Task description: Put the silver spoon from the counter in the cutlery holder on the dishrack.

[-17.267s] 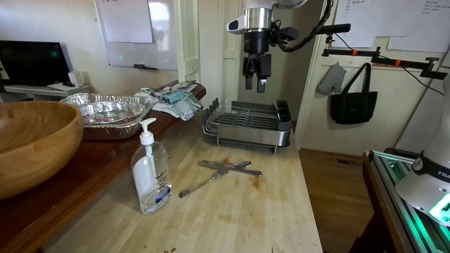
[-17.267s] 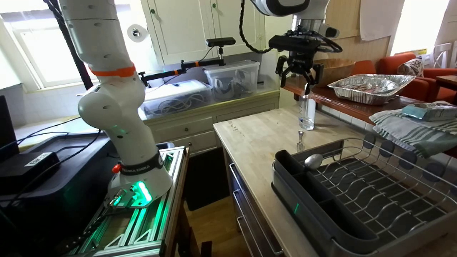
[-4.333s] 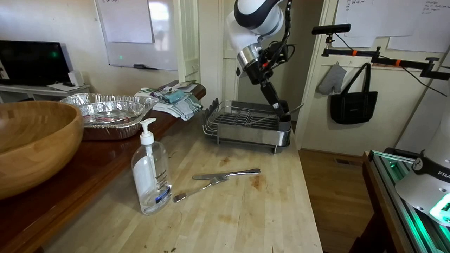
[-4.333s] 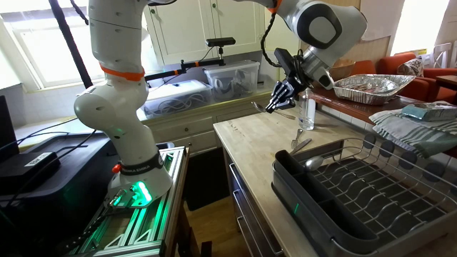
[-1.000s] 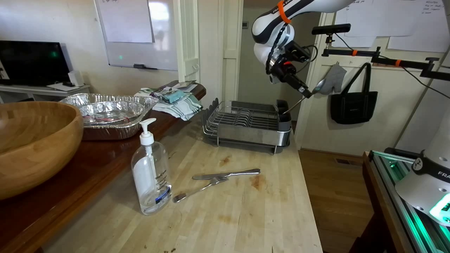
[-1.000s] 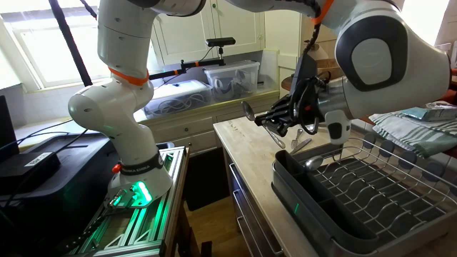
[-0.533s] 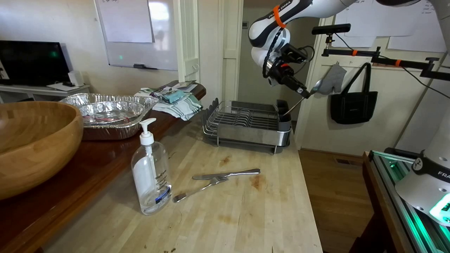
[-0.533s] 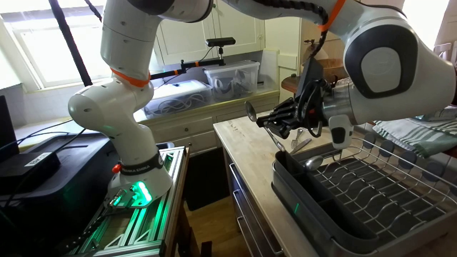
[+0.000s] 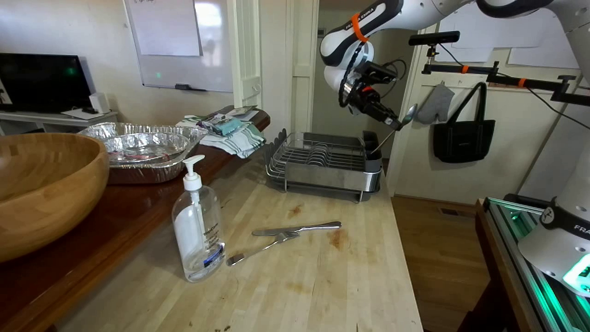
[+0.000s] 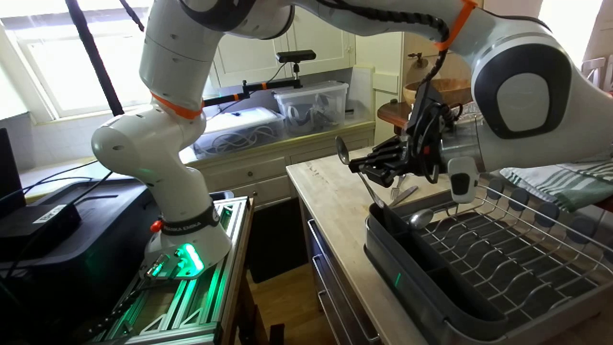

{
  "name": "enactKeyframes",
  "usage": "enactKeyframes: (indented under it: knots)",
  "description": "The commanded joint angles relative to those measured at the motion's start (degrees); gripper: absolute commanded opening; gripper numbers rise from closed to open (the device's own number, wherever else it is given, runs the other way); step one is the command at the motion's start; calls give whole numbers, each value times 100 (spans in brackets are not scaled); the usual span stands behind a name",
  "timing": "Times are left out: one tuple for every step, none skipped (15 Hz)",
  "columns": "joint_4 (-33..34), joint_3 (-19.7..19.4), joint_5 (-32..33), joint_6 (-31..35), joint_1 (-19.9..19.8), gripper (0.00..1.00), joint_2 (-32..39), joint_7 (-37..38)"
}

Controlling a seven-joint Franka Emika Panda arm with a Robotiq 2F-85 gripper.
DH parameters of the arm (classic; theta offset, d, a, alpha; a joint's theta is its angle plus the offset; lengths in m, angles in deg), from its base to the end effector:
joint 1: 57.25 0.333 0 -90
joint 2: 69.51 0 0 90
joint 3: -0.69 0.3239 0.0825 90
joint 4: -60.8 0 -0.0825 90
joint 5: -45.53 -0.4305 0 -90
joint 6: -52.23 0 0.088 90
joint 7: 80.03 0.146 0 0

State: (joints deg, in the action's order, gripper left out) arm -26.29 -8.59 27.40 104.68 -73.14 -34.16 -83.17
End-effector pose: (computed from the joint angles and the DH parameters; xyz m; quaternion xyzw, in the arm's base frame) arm 0.5322 -0.1808 0.2614 -0.8010 0.1628 0.5210 0.2459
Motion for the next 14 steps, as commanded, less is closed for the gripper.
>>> enactKeyframes:
  knots:
    - [364, 15, -135, -228, 49, 2, 278, 336]
    - [396, 22, -125, -214, 72, 2, 308, 400]
    - [437, 36, -98, -207, 100, 2, 344, 450]
    - [461, 45, -89, -189, 124, 2, 363, 489]
    - [478, 50, -72, -180, 154, 2, 381, 538]
    - [488, 48, -46, -166, 185, 2, 390, 581]
    - [503, 50, -27, -165, 208, 2, 408, 611]
    - [514, 55, -15, -180, 228, 2, 431, 631]
    - [524, 57, -2, -205, 243, 2, 455, 658]
    - [517, 55, 1, -216, 254, 2, 469, 683]
    - [519, 52, 16, -236, 263, 2, 493, 702]
    - [515, 47, 22, -239, 268, 2, 517, 725]
    - [506, 38, 17, -215, 271, 2, 529, 749]
    - [504, 35, 23, -214, 271, 2, 547, 758]
